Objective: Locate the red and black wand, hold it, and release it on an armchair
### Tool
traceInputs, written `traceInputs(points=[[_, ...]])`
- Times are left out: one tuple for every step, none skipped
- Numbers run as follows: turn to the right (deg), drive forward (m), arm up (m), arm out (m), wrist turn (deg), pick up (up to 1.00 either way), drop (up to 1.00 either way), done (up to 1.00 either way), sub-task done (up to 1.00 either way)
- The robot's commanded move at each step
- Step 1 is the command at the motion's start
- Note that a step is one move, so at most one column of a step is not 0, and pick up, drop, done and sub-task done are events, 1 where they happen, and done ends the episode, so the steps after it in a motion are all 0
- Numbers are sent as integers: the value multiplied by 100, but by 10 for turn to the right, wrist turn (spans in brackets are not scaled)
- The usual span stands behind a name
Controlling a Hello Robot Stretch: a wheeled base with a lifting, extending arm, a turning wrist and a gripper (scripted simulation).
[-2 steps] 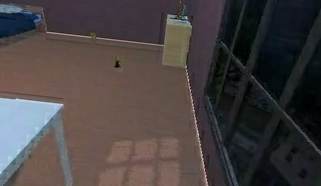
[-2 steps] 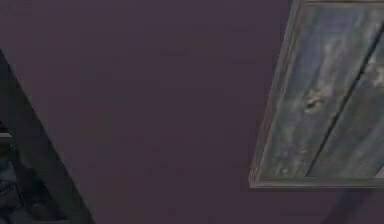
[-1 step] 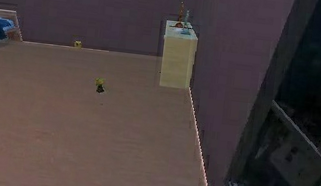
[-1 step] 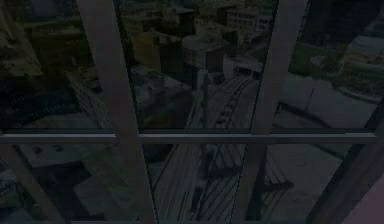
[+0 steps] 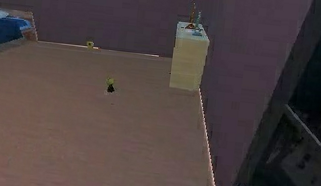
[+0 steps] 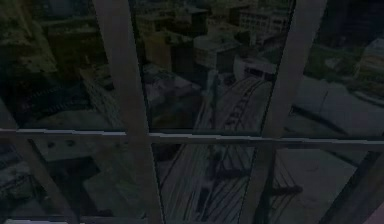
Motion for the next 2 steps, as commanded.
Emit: traceInputs(points=[[0, 30, 0, 0, 0, 0, 0, 0, 0], [-30, 0, 0, 0, 0, 0, 0, 0, 0]])
